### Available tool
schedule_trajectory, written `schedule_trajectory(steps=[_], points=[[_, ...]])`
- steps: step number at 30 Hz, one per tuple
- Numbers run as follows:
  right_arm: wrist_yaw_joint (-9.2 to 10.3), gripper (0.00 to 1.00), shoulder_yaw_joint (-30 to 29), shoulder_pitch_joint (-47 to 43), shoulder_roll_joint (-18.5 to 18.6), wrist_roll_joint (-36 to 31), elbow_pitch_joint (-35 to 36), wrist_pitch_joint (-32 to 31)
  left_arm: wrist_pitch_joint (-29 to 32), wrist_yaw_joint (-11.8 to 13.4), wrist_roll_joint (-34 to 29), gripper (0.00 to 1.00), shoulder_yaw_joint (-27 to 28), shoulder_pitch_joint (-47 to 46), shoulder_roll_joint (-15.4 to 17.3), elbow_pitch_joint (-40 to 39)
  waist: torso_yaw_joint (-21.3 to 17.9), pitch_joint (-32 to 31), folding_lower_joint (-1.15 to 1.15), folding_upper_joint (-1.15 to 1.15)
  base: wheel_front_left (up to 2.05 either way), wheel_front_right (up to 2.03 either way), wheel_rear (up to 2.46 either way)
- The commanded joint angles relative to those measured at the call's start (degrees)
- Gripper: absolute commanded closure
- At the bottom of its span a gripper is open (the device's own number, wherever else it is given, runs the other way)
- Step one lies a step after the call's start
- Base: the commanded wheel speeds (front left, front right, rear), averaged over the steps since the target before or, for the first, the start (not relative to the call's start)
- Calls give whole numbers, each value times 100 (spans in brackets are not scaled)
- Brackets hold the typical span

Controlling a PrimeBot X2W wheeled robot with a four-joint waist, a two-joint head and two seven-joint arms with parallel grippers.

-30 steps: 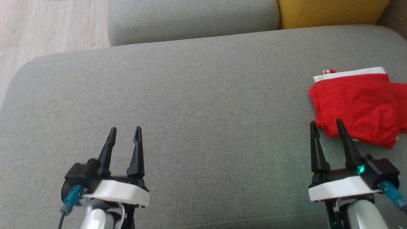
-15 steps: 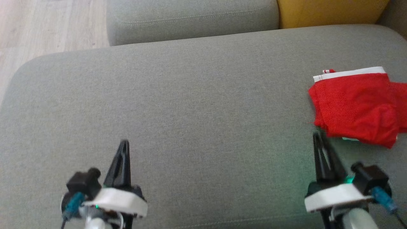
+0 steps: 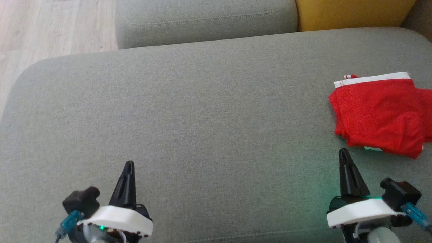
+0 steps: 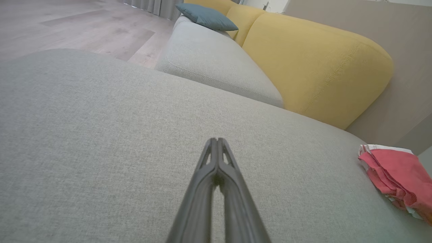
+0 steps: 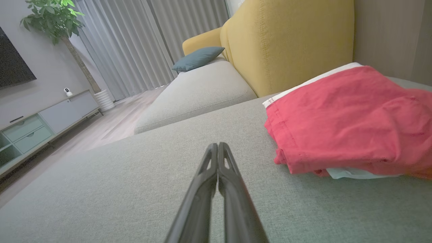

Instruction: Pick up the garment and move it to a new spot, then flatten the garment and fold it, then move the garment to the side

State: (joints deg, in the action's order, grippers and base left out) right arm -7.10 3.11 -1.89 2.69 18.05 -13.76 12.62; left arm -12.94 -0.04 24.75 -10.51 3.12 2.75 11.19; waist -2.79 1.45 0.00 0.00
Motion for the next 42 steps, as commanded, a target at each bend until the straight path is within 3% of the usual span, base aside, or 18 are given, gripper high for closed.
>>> schedule_trajectory(steps=[1, 42], points=[[-5, 100, -25, 233, 63, 176, 171, -22, 30, -38, 143, 100, 87, -295, 46, -165, 3, -1, 0, 0, 0, 0, 0], [-17, 100, -227, 436, 153, 2999, 106, -607, 636, -304, 2717, 100, 556, -525, 130, 1, 106, -48, 0, 0, 0, 0, 0]])
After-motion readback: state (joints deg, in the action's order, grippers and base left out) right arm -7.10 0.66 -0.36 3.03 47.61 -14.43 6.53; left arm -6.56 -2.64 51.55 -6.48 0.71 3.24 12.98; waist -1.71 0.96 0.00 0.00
